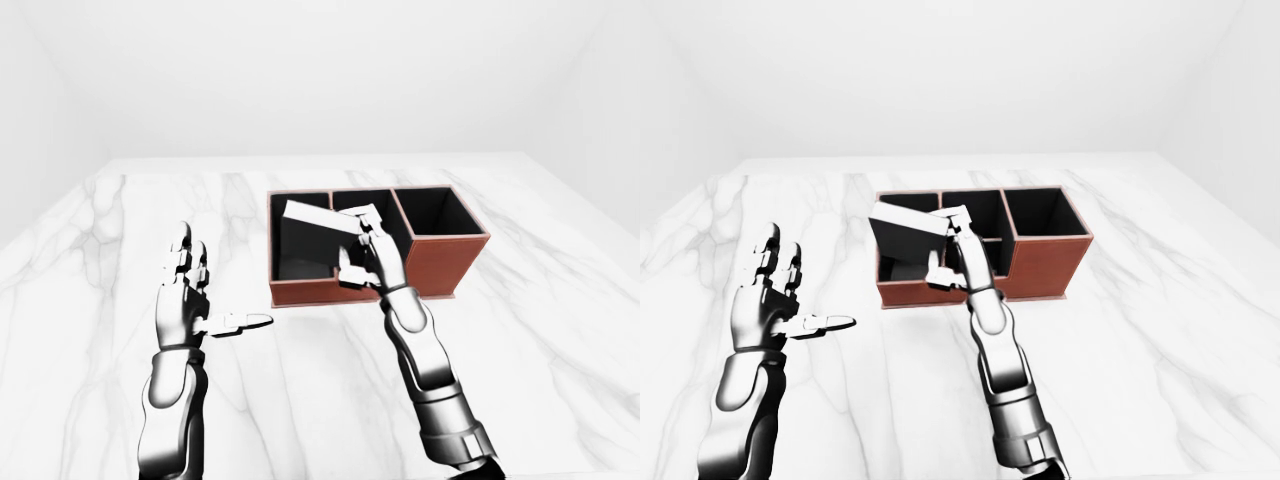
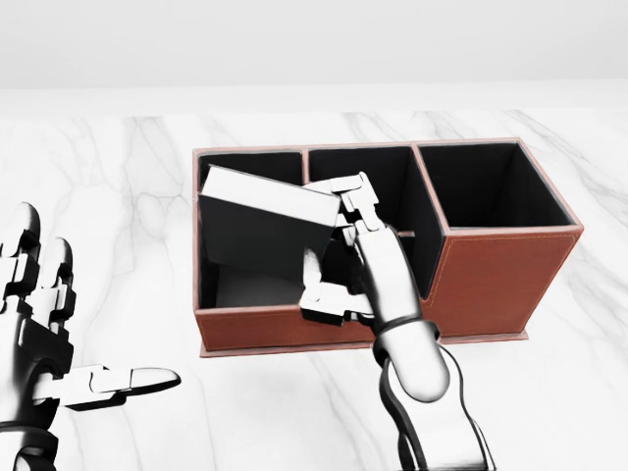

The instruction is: Pick up the book and place it in the right compartment of the caddy.

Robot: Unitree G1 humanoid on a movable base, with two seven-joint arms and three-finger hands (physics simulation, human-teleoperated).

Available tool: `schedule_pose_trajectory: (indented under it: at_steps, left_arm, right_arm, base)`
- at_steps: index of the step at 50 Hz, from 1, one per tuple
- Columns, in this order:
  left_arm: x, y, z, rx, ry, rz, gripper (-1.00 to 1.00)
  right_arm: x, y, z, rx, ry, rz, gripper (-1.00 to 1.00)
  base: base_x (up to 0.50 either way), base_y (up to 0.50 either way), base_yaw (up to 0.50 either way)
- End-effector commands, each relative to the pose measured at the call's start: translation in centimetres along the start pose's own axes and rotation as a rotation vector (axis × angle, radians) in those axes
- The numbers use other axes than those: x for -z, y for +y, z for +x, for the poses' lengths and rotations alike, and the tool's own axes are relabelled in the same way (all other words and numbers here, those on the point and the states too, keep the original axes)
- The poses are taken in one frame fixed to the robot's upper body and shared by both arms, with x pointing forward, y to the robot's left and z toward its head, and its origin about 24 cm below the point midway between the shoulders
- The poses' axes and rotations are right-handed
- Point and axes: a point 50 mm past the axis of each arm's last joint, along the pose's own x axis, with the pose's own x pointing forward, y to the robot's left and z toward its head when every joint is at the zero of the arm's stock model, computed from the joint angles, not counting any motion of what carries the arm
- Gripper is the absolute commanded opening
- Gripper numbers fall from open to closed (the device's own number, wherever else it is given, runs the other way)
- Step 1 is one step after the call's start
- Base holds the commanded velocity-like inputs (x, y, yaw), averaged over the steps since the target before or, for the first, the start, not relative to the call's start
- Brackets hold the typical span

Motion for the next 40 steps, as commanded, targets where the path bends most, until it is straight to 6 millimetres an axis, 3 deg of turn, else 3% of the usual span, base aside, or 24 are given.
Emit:
schedule_pose_trajectory:
  at_steps: [1,16,28,40]
  left_arm:
    - [0.0,0.0,0.1,-0.001,0.003,0.001,1.0]
    - [0.0,0.0,0.1,-0.003,0.003,0.002,1.0]
    - [0.2,0.1,0.2,-0.005,0.005,0.003,1.0]
    - [0.2,0.0,0.1,-0.003,0.003,0.009,1.0]
  right_arm:
    - [-5.0,-2.6,1.8,0.072,-0.196,0.058,-1.0]
    - [-9.4,-6.0,4.4,0.161,-0.322,0.057,-1.0]
    - [-10.2,-8.6,6.1,0.213,-0.297,0.035,-1.0]
    - [-9.1,-12.2,6.8,0.291,-0.207,0.026,-1.0]
  base:
    - [0.0,0.0,0.0]
    - [0.0,0.0,0.0]
    - [0.0,0.0,0.0]
    - [0.0,0.0,0.0]
